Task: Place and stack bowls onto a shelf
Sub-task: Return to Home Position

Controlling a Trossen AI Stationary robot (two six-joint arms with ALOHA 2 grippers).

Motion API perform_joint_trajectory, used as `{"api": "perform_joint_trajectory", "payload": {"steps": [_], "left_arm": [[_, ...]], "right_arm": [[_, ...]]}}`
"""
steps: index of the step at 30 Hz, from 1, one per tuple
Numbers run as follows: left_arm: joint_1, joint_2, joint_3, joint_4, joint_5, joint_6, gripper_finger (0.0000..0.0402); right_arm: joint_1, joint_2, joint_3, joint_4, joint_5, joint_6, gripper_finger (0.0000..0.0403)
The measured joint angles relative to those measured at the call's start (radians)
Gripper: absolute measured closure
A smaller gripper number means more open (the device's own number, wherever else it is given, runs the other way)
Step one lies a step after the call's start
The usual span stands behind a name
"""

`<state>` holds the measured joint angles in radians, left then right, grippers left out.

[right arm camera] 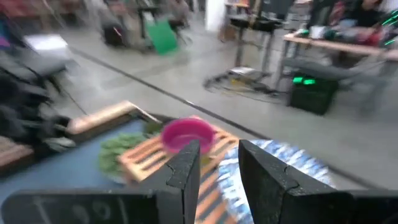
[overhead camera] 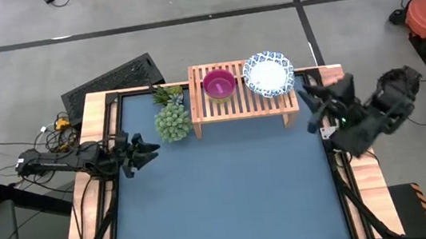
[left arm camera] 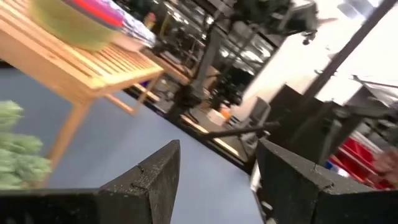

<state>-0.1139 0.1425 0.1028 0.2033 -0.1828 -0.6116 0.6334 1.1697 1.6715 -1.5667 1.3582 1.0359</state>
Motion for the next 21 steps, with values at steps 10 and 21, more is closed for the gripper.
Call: {"api": "perform_joint_trajectory", "payload": {"steps": [10,21], "left_arm": [[0.000,0.001,0.000,-0.004,0.044,-0.023,0.0205],[0.000,0.001,0.002,-0.003,-0.026,0.025,0.0205]], "right_arm": [[0.313,-0.326,-0.566,0.276,0.197,0.349,0.0269],[0.331,-0.325,-0.649,1.186,-0.024,-0.290,0.0269]]}}
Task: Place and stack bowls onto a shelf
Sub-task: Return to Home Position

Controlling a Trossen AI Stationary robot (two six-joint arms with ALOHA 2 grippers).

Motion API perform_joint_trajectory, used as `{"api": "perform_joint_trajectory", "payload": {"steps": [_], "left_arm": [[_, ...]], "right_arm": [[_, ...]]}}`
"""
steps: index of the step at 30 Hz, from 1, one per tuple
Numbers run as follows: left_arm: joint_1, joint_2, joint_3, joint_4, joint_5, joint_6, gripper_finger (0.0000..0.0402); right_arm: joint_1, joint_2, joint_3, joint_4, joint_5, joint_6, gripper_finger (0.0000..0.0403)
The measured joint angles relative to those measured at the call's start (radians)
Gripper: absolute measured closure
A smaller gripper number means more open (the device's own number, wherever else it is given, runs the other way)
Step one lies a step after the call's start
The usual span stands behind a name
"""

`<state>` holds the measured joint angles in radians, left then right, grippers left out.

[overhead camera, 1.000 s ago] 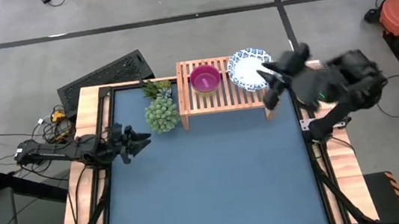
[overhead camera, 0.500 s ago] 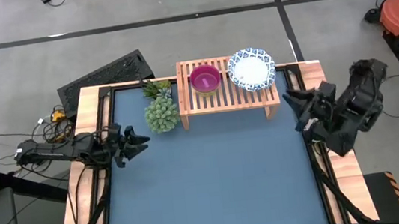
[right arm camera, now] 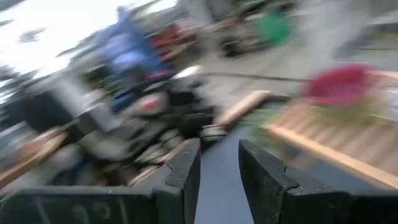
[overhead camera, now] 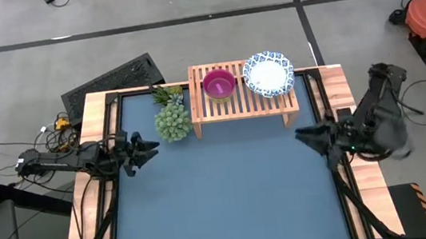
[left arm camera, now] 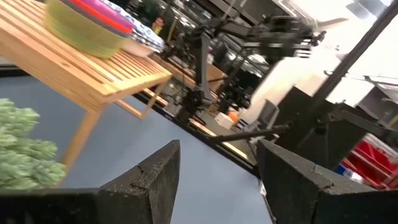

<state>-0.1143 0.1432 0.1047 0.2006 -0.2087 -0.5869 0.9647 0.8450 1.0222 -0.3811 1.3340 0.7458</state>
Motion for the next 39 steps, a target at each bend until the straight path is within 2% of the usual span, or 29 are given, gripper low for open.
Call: {"api": "perform_joint_trajectory", "payload": {"steps": [2,4,6,7,9,12,14,16,19,21,27,29,37,39], "left_arm": [[0.000,0.000,0.000,0.000,-0.026,-0.001,0.0205],[0.000,0.000,0.000,0.001,-0.047,-0.008,0.0205],[0.000,0.000,0.000,0.009,-0.051,-0.059,0.0205],[0.000,0.000,0.000,0.028,-0.047,-0.051,0.0205],[0.000,0.000,0.000,0.100,0.009,0.028,0.0205],[0.002,-0.001,0.001,0.229,0.071,0.092,0.0205],[0.009,-0.001,0.002,0.266,0.070,0.094,0.0205],[0.016,-0.011,0.002,0.247,0.074,0.093,0.0205],[0.030,-0.030,0.002,0.169,0.085,0.078,0.0205],[0.041,-0.043,0.002,0.118,0.093,0.050,0.0205],[0.062,-0.072,0.002,0.049,0.099,0.047,0.0205],[0.073,-0.079,-0.001,0.006,0.093,0.051,0.0205],[0.096,-0.079,-0.094,0.007,0.101,0.017,0.0205],[0.097,-0.079,-0.093,-0.015,0.101,0.029,0.0205]], "right_arm": [[-0.040,0.006,0.000,0.263,-0.200,-0.302,0.0269],[-0.091,0.011,0.001,0.497,-0.477,-0.612,0.0269],[-0.143,0.010,0.002,0.623,-0.720,-0.855,0.0269],[-0.168,0.001,0.002,0.634,-0.783,-0.925,0.0269],[-0.217,-0.031,0.002,0.568,-0.771,-0.953,0.0269],[-0.297,-0.104,0.002,0.395,-0.600,-0.817,0.0269],[-0.363,-0.140,0.001,0.292,-0.571,-0.742,0.0269],[-0.424,-0.162,-0.015,0.261,-0.643,-0.727,0.0269],[-0.495,-0.227,-0.078,0.237,-0.826,-0.724,0.0269],[-0.535,-0.286,-0.135,0.253,-0.883,-0.715,0.0269],[-0.621,-0.477,-0.338,0.303,-0.892,-0.641,0.0269],[-0.627,-0.543,-0.404,0.339,-0.891,-0.641,0.0269],[-0.627,-0.821,-0.653,0.419,-0.892,-0.644,0.0269],[-0.626,-0.842,-0.705,0.471,-0.889,-0.646,0.0269]]}}
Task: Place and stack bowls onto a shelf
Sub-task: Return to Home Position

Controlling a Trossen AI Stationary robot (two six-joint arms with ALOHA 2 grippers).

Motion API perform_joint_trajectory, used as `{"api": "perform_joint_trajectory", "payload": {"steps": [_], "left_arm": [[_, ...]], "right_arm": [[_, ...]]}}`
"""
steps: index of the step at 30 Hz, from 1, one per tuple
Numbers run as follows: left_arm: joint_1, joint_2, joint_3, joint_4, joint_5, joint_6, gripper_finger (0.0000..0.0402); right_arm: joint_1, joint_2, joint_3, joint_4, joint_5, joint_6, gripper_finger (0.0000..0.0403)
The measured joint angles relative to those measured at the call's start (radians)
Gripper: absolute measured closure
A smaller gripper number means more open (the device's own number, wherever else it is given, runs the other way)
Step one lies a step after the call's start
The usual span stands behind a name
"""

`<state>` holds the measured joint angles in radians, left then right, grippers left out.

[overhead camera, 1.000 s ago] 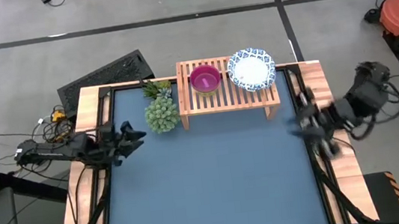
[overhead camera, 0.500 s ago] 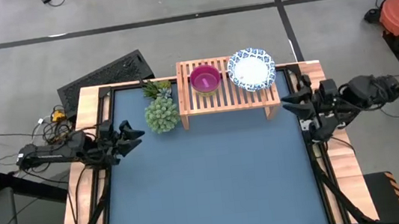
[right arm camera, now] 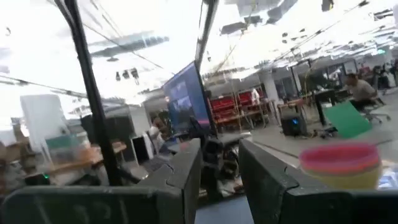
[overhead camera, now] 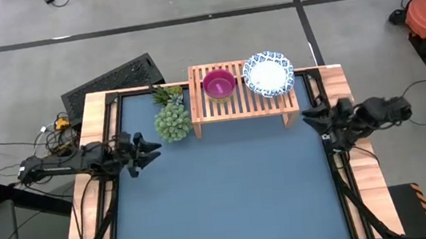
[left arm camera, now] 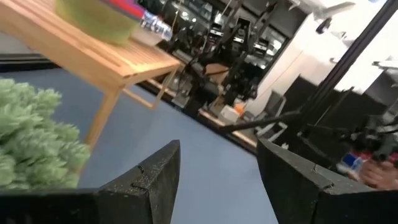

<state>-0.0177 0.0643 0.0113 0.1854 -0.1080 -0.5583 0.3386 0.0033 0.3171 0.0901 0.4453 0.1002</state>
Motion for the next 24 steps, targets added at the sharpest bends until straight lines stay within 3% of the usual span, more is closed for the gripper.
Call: {"api": "perform_joint_trajectory", "payload": {"steps": [14,16,19,24], "left_arm": [[0.000,-0.002,-0.001,-0.123,0.053,0.084,0.0205],[0.000,-0.002,-0.001,-0.136,0.081,0.084,0.0205],[0.000,-0.002,-0.002,-0.153,0.115,0.083,0.0205],[0.000,-0.002,-0.002,-0.151,0.125,0.102,0.0205]], "right_arm": [[0.001,0.008,-0.293,0.186,0.000,0.089,0.0269],[0.000,0.005,-0.308,0.163,0.001,0.149,0.0269],[0.000,0.005,-0.305,-0.022,0.022,0.248,0.0269],[0.001,0.047,-0.299,-0.014,0.027,0.255,0.0269]]}}
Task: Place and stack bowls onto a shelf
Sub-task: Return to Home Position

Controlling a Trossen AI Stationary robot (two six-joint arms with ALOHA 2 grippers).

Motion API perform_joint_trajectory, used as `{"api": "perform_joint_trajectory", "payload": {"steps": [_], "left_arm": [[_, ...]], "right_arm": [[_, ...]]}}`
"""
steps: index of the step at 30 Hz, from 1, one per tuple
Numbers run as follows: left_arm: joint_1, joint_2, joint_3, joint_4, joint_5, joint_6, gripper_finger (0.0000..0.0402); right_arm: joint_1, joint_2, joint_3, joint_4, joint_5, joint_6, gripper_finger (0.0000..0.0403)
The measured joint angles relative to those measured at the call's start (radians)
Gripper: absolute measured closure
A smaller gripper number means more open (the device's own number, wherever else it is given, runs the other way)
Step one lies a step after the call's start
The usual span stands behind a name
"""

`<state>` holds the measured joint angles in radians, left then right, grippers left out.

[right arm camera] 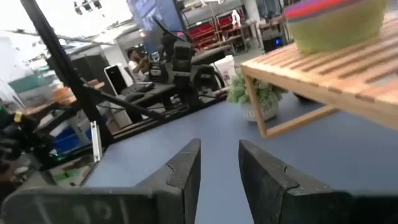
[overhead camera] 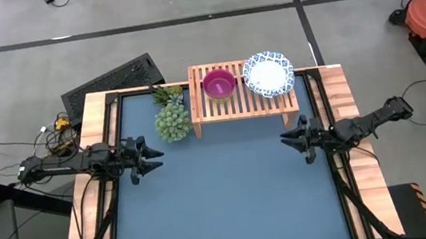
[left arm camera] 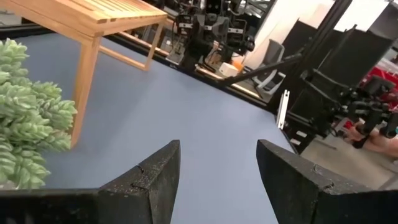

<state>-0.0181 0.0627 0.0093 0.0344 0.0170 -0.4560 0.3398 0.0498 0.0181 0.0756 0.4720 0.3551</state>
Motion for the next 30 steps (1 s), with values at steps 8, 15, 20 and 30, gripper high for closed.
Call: {"api": "perform_joint_trajectory", "payload": {"steps": [8,15,20,30], "left_arm": [[0.000,0.002,-0.001,-0.002,-0.043,0.070,0.0205],[0.000,0.002,-0.002,-0.001,-0.049,0.097,0.0205],[0.000,0.002,-0.002,-0.001,-0.051,0.136,0.0205],[-0.025,0.002,-0.002,-0.006,-0.029,0.199,0.0205]], "right_arm": [[0.020,0.009,-0.001,0.009,-0.080,-0.134,0.0269],[0.018,0.009,0.001,-0.034,-0.131,-0.147,0.0269],[0.018,0.009,0.001,-0.038,-0.131,-0.172,0.0269],[0.018,0.009,0.001,-0.037,-0.131,-0.172,0.0269]]}}
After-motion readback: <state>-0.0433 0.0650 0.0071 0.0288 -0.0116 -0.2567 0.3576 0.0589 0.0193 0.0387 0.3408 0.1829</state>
